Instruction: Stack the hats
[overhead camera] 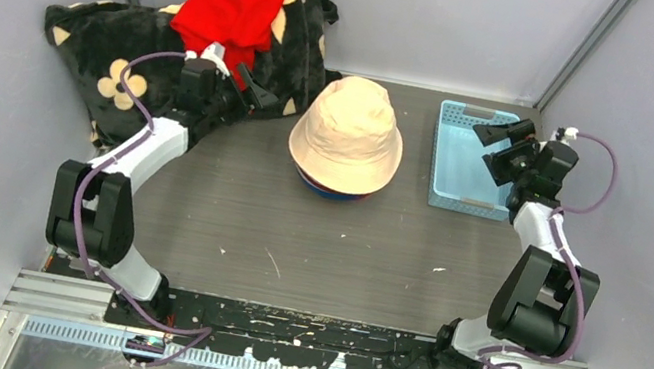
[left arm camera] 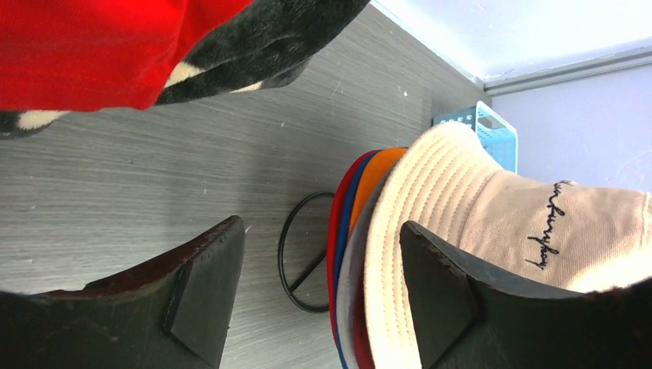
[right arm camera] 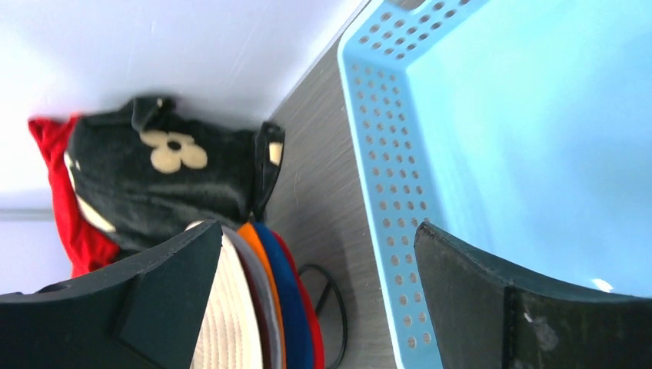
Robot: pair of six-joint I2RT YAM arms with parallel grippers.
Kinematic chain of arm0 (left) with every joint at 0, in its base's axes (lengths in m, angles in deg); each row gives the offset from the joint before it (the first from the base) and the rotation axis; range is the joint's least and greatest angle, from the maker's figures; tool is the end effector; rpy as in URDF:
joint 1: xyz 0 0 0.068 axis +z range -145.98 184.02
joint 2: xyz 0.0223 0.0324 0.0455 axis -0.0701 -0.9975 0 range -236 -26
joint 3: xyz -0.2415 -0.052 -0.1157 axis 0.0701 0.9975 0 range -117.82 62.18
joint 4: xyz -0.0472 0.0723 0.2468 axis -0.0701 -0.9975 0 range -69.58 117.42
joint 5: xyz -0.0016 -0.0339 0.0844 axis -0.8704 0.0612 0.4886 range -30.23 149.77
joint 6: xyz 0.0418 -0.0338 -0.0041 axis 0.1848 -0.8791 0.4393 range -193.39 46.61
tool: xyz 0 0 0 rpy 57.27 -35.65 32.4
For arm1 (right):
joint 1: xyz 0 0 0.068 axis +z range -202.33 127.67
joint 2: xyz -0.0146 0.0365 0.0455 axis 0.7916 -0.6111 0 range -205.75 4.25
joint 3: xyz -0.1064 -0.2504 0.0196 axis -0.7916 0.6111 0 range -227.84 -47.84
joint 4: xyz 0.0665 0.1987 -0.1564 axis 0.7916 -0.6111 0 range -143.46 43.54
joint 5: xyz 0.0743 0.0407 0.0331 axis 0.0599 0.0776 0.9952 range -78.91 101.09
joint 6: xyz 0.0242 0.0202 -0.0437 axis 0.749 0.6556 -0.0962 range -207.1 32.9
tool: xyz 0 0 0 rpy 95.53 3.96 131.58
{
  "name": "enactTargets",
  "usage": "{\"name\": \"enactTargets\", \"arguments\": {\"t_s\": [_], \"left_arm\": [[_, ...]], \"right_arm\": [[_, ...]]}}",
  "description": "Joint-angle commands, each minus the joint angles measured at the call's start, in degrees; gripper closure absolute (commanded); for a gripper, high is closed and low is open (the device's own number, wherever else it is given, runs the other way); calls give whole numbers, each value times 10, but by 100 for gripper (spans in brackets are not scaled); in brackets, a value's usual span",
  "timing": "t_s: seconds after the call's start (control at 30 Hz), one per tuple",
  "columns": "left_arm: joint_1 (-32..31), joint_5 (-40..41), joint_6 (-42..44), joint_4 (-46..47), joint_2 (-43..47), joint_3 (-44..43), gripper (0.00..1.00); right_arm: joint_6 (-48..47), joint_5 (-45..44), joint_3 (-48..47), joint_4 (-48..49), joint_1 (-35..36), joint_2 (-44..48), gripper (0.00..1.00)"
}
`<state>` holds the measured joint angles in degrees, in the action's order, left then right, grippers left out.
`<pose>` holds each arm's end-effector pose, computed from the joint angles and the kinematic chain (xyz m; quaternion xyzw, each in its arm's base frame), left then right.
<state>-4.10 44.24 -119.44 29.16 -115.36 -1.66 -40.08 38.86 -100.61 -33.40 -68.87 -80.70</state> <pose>0.3582 -0.0608 0.2824 -0.2000 0.8089 -0.3471 0.4303 0.3266 -0.0798 0.2623 0.2982 0.7456 0.3367 0.4917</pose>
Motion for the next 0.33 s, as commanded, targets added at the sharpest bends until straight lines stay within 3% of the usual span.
{"name": "enactTargets", "arguments": {"t_s": [0.0,0.3], "left_arm": [[4,18,12,-22,18,-9,26],[6,8,7,5,30,7,24]], "right_arm": [[45,-31,3,44,-17,26,0],[44,-12,-15,38,-23,29,0]]}}
